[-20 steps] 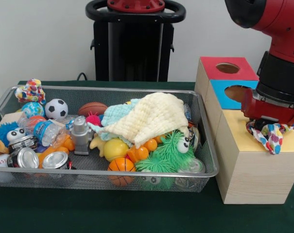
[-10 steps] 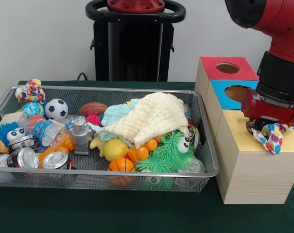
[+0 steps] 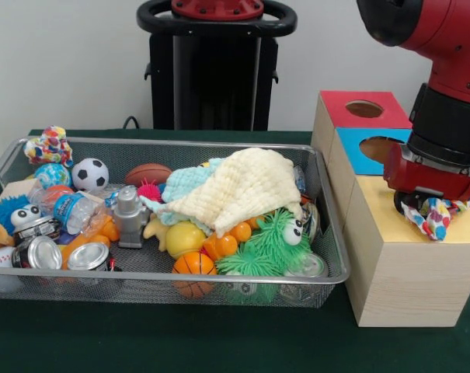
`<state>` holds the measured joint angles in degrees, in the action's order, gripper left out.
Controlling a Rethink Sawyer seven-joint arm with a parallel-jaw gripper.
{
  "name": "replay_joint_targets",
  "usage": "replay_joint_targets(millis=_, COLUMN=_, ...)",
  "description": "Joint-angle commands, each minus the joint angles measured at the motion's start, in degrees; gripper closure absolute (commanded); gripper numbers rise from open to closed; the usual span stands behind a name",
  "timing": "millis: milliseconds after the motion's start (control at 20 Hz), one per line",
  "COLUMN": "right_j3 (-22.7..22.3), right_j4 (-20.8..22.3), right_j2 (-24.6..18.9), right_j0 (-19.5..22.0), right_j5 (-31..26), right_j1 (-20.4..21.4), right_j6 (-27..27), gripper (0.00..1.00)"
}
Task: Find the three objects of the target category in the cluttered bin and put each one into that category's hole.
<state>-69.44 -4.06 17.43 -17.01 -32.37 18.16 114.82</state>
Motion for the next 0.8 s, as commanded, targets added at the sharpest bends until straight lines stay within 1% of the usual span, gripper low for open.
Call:
replay_joint_targets(millis=50, right_j3=-5.6, right_j4=1.1, right_j2=-5.9, right_j0=1.9, right_j5=3.8, right_j1=-4.6, right_j6=6.3, gripper=0.0)
replay_joint_targets(millis=350, right_j3=-6.1, right_j4=1.1, right_j2=-6.7, right_j0=2.3, right_j5=3.4, right_j1=-4.2, right_j6=5.5, gripper=0.0)
replay_joint_targets(millis=500, right_j3=-5.3, right_j4=0.9, right_j2=-5.6, right_j0=1.9, right_j5=3.3, right_j1=-4.5, right_j6=6.8, gripper=0.0)
replay_joint_targets(millis=650, right_j3=-5.1, right_j4=1.0, right_j2=-5.1, right_j0=1.5, right_j5=2.0, right_j1=-4.2, right_j6=6.8, gripper=0.0)
replay_joint_targets(millis=800, right_j3=-5.5, right_j4=0.8, right_j2=-5.2, right_j0=1.7, right_j5=1.0, right_j1=-3.1, right_j6=6.4, gripper=0.0)
